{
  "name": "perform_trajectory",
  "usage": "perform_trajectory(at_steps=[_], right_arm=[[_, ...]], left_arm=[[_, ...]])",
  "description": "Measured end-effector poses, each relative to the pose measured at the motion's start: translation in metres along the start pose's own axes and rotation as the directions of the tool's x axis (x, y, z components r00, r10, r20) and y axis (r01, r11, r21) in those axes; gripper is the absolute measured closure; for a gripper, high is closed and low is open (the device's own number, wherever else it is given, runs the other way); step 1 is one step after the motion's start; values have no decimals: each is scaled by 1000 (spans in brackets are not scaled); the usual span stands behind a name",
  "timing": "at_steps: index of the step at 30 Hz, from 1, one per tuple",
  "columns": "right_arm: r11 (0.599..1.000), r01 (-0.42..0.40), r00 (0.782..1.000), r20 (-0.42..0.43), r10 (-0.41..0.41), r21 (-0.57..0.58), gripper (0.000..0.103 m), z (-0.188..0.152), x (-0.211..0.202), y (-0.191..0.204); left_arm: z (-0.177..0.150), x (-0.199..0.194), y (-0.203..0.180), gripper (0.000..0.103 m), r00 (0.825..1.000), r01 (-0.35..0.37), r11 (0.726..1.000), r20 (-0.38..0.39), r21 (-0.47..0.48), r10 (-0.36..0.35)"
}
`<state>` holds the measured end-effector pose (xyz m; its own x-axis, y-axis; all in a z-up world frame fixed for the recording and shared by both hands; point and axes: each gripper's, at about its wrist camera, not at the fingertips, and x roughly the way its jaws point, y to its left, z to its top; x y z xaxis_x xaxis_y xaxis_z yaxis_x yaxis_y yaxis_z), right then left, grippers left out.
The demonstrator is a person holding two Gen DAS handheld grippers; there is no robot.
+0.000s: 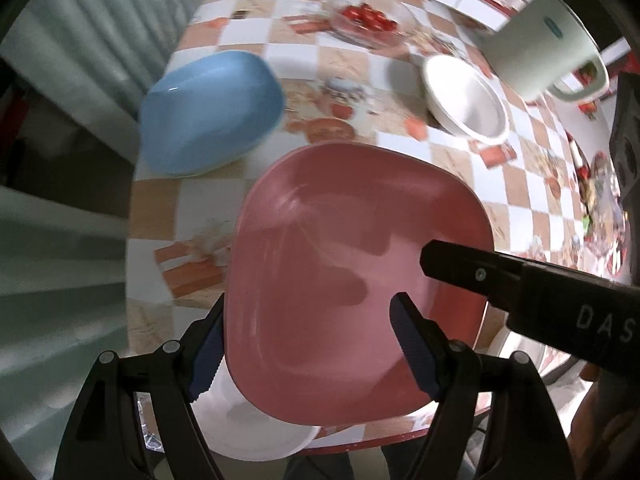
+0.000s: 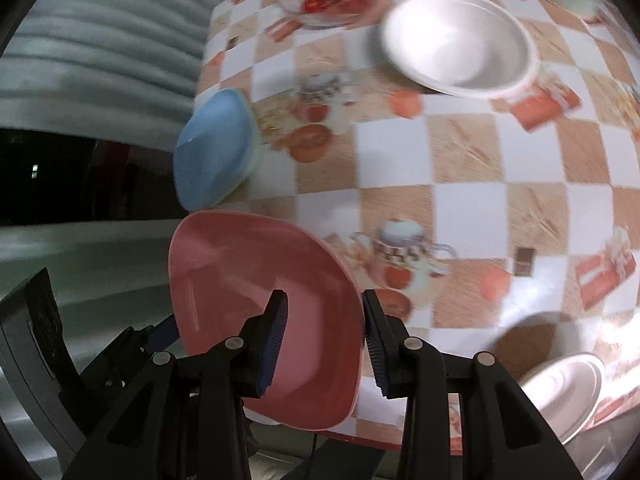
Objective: Organize plates and bowls
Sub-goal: 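Lift the pink plate and carry it toward the blue plate stack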
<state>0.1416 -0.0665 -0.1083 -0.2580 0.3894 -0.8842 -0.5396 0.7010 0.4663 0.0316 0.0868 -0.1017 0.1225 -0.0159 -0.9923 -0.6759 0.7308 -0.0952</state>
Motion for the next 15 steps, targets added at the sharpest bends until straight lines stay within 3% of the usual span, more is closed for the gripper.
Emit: perform_trajectory(at_steps=[15], right_arm=[[990,-2,1000,-18,0,-141,62,43,26,75]], left_arm=[[33,-13,63,23,997,-24,990,66,-137,33]])
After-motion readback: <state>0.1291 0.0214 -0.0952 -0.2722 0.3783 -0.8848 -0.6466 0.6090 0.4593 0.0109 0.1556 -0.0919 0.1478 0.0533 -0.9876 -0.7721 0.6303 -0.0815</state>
